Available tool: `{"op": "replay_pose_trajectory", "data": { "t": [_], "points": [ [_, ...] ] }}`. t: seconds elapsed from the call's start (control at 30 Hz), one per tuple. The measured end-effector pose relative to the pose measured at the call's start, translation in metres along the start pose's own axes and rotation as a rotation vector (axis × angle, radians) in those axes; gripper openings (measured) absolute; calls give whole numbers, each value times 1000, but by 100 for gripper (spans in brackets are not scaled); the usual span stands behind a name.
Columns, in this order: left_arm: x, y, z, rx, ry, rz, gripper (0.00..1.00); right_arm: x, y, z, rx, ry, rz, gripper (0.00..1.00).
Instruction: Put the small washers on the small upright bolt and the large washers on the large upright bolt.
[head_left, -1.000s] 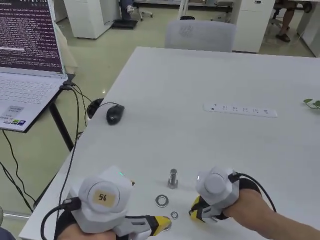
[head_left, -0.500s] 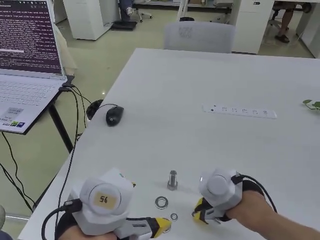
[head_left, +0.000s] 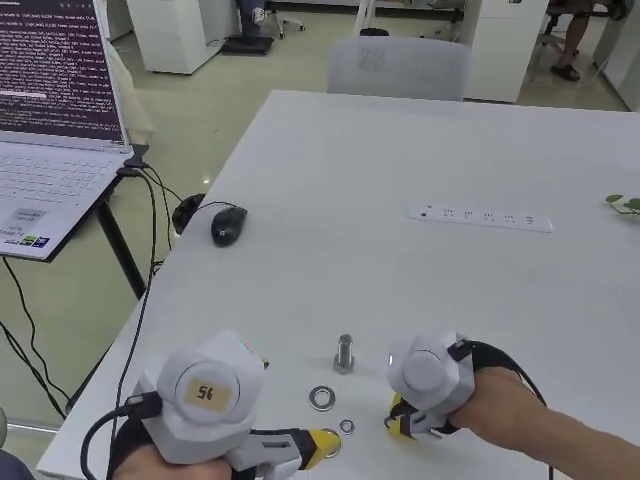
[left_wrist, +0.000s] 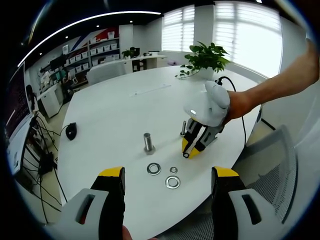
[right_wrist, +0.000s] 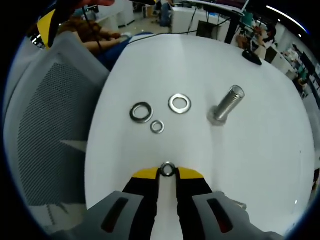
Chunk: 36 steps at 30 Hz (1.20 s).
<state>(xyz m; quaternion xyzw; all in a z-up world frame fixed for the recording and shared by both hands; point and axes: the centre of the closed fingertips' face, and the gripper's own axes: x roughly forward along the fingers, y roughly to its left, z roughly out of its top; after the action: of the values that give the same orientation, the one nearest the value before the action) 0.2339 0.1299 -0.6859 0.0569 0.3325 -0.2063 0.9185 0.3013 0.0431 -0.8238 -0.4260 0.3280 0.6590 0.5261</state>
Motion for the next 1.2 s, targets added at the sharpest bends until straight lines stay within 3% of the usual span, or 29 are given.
{"op": "replay_pose_trajectory", "data": {
  "t": [0.27, 0.43, 0.63, 0.83, 1.03, 1.2],
  "points": [
    [-1, 2, -1, -5, -1, 5, 70, -3, 1, -1, 145, -90, 3, 13],
    [0, 2, 0, -6, -2, 4, 70, -5, 1, -3, 177, -111, -8, 13],
    [1, 1, 1, -3, -3, 0, 70, -12, 0, -3, 218, -151, -38, 13],
    [1, 2, 1, -5, -4, 1, 70, -27, -4, -15, 284, -175, -93, 13],
    [1, 2, 0, -7, -4, -1, 70, -52, -24, -37, 394, -197, -185, 13],
    [2, -1, 1, -3, -4, -6, 70, -74, -44, -42, 392, -203, -236, 13]
  ]
}}
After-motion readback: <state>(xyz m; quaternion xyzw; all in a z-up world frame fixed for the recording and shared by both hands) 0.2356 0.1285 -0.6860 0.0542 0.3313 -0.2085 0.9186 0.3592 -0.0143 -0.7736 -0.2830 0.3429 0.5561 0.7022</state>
